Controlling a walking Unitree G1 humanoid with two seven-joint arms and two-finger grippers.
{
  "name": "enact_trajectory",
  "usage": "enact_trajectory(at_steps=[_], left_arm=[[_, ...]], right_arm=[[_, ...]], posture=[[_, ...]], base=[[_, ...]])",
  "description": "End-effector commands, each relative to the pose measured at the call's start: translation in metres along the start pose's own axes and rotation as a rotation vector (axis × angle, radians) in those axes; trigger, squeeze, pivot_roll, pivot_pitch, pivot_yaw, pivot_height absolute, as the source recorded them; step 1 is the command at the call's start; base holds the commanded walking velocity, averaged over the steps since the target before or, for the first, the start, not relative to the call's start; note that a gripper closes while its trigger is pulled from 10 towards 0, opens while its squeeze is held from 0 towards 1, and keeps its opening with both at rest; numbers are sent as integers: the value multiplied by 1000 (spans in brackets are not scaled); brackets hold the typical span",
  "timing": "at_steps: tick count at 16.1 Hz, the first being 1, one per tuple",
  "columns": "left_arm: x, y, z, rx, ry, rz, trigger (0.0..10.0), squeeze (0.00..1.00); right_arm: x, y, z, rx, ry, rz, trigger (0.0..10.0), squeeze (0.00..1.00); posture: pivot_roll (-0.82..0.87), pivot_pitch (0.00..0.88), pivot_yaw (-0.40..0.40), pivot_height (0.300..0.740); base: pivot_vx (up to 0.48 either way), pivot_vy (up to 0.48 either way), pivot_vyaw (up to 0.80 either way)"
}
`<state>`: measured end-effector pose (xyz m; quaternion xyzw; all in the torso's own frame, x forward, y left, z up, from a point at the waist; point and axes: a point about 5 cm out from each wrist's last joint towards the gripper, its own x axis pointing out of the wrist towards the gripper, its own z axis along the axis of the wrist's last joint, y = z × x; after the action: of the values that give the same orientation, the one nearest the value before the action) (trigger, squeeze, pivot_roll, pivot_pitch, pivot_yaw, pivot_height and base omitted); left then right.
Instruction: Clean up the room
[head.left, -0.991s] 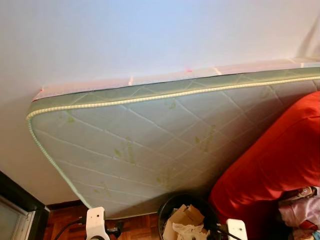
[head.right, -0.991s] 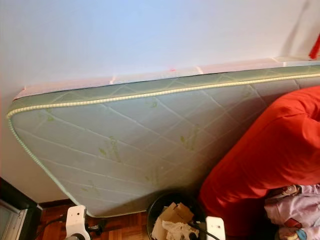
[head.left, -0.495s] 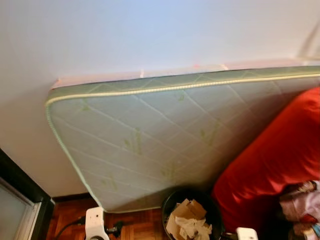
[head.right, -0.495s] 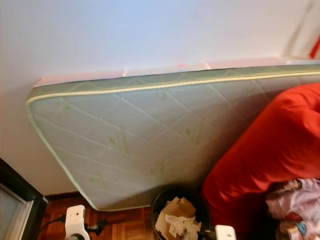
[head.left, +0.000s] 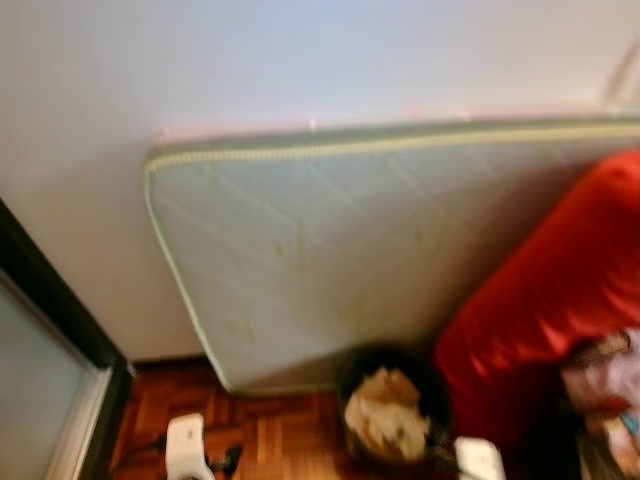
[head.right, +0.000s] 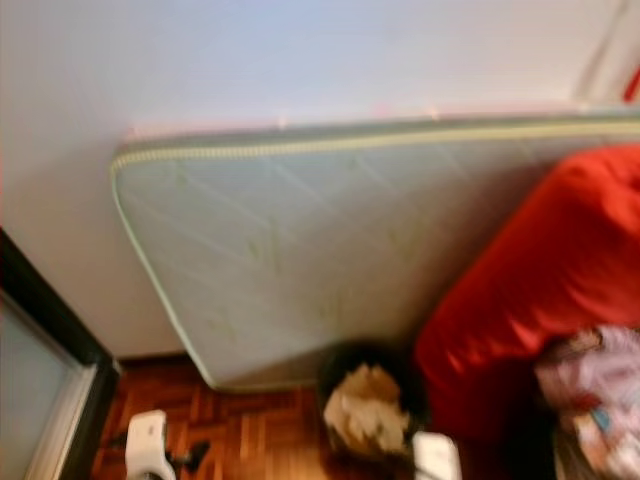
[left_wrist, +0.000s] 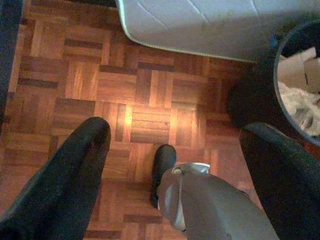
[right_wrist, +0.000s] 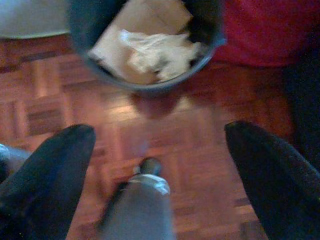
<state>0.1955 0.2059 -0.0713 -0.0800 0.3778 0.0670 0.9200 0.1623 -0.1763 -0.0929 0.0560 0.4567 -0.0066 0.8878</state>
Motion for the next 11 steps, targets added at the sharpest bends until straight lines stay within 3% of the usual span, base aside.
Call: enact_trajectory(at_steps=[1,3,6,7,9,11], left_arm=[[0,-3,-2,6,8,-8,10000,0],[0,-2,-2,7,9,-7,10000,0],[0,-3,-2,14,10,-10,10000,0],[0,-2,-3,7,10,-5,10000,0],[0,-2,-3,4,9,-4,10000,0],[0,-2,-3,4,8,-3,10000,0]], right_arm=[[0,3,-2,-6,14,-16,10000,0],[5,30,5,-15,6,10,10000,0],[8,50,11,-28,4,28,10000,0],[8,49,11,-31,3,27,10000,0],[5,26,6,-17,12,1,10000,0],[5,22,4,-15,21,-2,10000,0]], posture=[[52,0,-16,740],[53,0,-14,740],[51,0,-16,740],[53,0,-17,740],[54,0,-18,740],[54,0,-19,740]], base=[[-296,0,0],[-150,0,0],[0,0,0],[0,0,0],[0,0,0],[0,0,-238]])
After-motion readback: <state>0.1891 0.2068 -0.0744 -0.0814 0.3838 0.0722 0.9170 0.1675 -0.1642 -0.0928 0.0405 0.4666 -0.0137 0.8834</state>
